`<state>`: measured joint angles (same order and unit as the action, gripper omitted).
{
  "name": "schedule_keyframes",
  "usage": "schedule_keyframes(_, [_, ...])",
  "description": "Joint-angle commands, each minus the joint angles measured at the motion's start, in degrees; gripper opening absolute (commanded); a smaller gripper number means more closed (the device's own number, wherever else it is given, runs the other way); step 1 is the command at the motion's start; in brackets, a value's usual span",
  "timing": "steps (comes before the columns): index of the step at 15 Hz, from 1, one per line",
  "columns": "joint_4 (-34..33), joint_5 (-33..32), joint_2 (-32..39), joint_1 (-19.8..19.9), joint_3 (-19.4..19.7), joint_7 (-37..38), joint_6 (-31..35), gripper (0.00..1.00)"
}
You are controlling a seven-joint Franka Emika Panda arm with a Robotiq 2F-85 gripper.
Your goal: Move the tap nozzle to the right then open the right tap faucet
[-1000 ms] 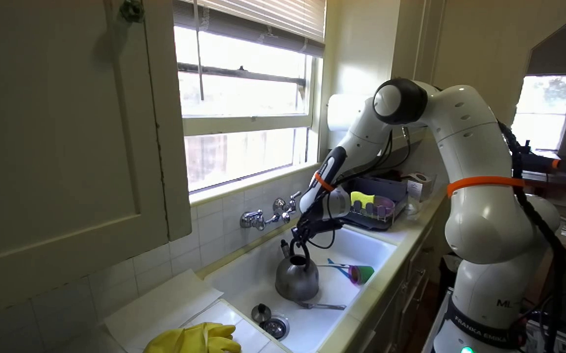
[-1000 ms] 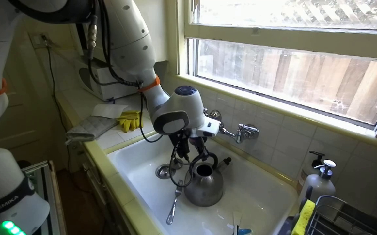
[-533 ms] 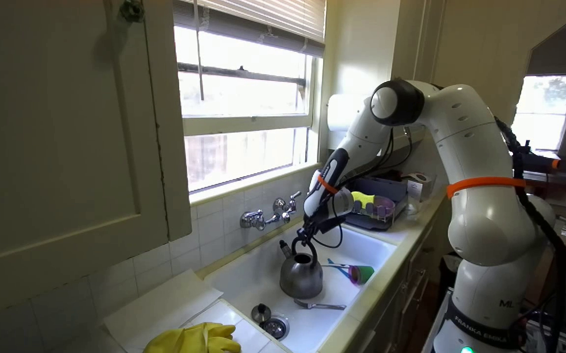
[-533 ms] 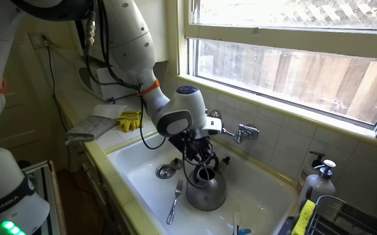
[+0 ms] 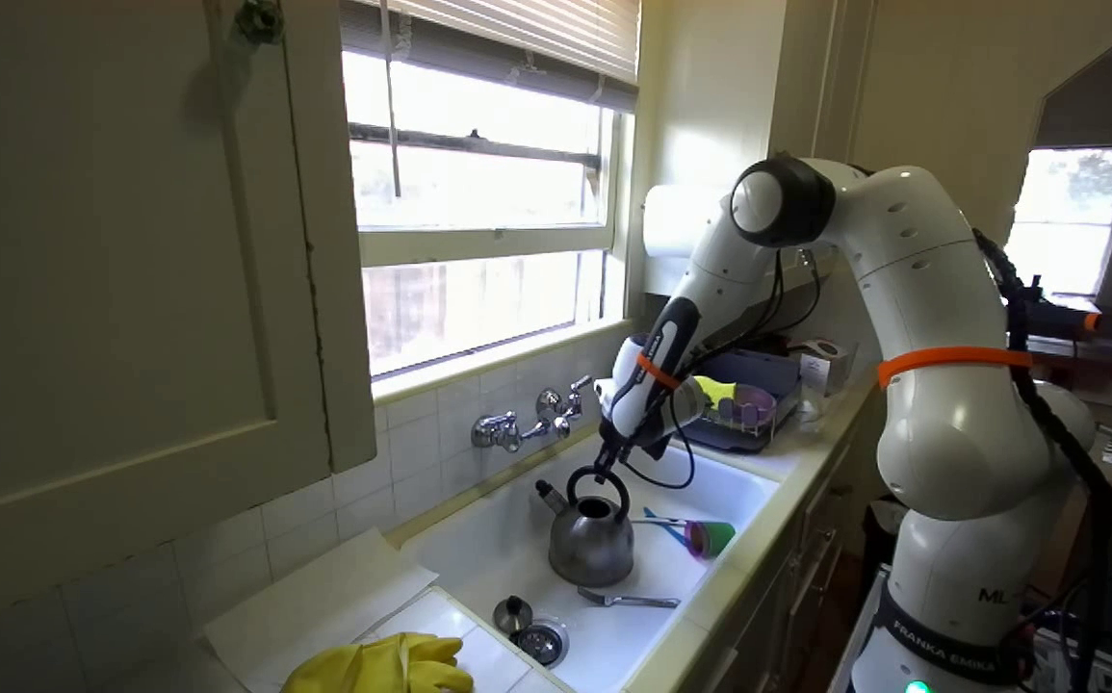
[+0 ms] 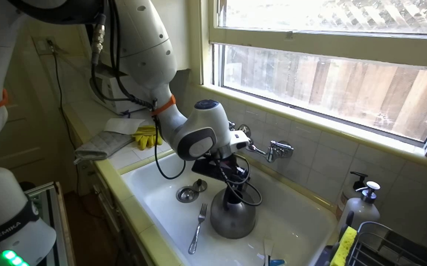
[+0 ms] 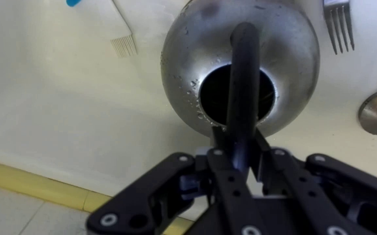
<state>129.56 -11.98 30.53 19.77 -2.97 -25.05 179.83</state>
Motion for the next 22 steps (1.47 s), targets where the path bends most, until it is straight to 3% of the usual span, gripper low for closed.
schedule_keyframes(1, [3.1,-6.5,-0.7,6.4,-3.9,-7.7,4.9,0.05])
schedule_keyframes(7, [5.1,-17.0,-0.6,18.3,-12.5,-19.9,6.9,0.05])
schedule_keyframes(14, [4.8,-25.4,0.1,26.0,-18.0,-30.2,7.5,0.05])
schedule_keyframes(19, [5.1,-29.8,3.2,35.8,-28.1,-36.2,5.9,0.05])
schedule_keyframes(22, [4.9,-32.3,5.0,39.9,-31.6,-39.1,4.9,0.05])
